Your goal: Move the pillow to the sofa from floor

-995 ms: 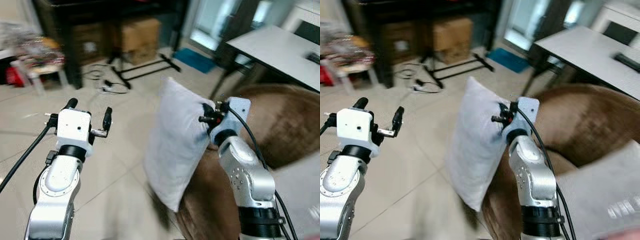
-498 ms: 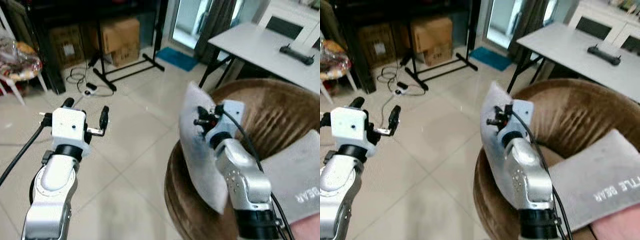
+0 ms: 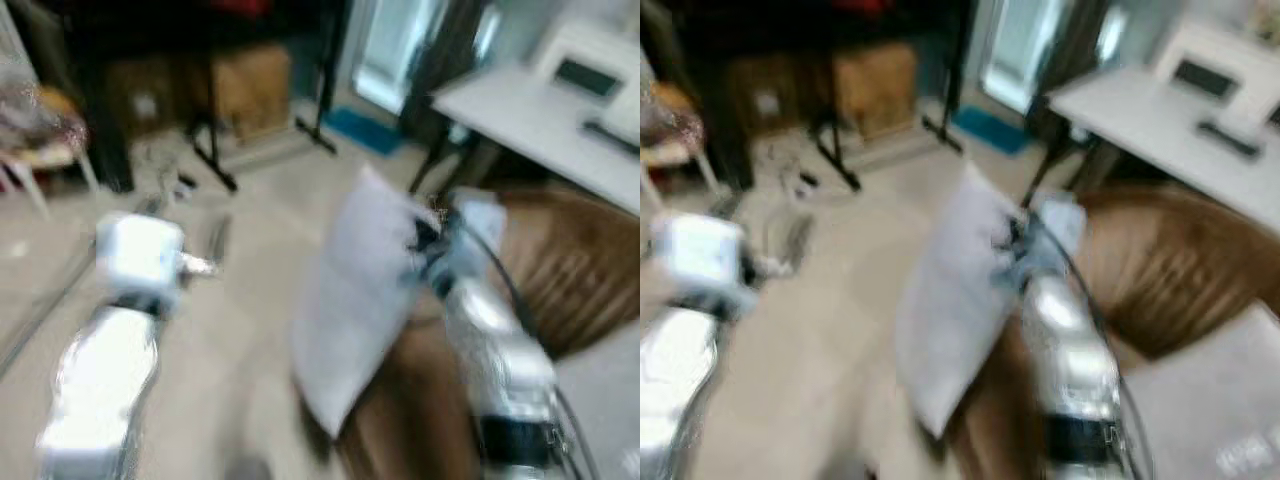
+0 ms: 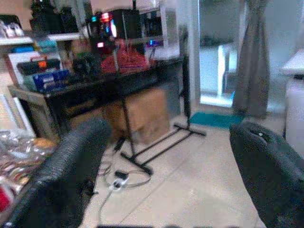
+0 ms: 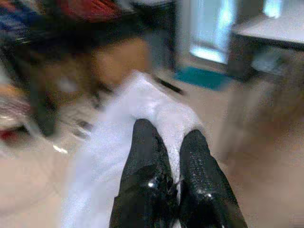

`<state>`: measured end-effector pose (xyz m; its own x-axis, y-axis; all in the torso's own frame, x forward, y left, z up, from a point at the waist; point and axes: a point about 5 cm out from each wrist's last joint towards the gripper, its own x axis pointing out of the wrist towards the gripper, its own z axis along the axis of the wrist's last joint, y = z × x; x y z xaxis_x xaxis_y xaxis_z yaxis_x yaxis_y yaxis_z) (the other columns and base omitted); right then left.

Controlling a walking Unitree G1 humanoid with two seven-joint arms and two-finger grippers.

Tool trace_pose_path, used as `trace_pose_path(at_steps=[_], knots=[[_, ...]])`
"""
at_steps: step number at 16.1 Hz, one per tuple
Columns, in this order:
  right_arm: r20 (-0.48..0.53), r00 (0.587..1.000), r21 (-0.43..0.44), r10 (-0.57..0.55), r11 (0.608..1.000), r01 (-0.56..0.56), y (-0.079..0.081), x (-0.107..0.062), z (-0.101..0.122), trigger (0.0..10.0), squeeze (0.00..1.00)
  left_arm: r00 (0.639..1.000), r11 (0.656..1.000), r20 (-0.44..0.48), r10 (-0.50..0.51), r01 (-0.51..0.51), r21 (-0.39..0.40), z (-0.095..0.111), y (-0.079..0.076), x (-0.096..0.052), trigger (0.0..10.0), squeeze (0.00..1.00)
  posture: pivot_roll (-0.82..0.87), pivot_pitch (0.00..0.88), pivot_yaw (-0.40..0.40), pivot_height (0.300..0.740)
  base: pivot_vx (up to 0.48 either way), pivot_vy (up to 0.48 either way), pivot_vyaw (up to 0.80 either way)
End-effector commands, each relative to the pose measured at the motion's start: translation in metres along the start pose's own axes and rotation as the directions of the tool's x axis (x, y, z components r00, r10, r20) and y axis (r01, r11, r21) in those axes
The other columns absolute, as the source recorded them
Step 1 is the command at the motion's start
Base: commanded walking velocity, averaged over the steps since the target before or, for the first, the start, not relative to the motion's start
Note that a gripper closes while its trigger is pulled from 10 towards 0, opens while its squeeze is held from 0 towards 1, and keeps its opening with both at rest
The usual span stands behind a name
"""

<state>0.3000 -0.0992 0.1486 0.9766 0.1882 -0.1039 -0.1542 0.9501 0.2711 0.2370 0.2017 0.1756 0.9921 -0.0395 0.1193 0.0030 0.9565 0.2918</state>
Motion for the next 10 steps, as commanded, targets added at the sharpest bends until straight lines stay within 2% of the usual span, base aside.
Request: trace_pose_path(at_steps=[1, 8, 10], knots=[[0.033, 0.996, -0.011, -0.082, 0.997, 0.082, -0.023, -0.006, 0.006, 10.0, 0.00, 0.998, 0.998, 0.023, -0.051, 0.052, -0.039, 0.005, -0.015, 0.002, 10.0, 0.16, 0.15, 0.000, -0.137, 0.740, 0.341, 0.000, -0.80], [0.031, 0.995, -0.017, -0.090, 0.996, 0.091, -0.028, -0.011, 0.009, 10.0, 0.00, 0.995, 0.994, 0.010, -0.103, 0.104, -0.039, 0.002, -0.020, 0.001, 10.0, 0.16, 0.15, 0.000, -0.134, 0.740, 0.325, 0.000, -0.80], [0.042, 0.995, -0.033, -0.090, 0.995, 0.091, -0.031, -0.017, 0.011, 10.0, 0.00, 0.993, 0.993, -0.007, -0.117, 0.117, -0.033, -0.001, -0.023, 0.000, 10.0, 0.14, 0.14, 0.000, -0.123, 0.740, 0.122, 0.000, -0.80]])
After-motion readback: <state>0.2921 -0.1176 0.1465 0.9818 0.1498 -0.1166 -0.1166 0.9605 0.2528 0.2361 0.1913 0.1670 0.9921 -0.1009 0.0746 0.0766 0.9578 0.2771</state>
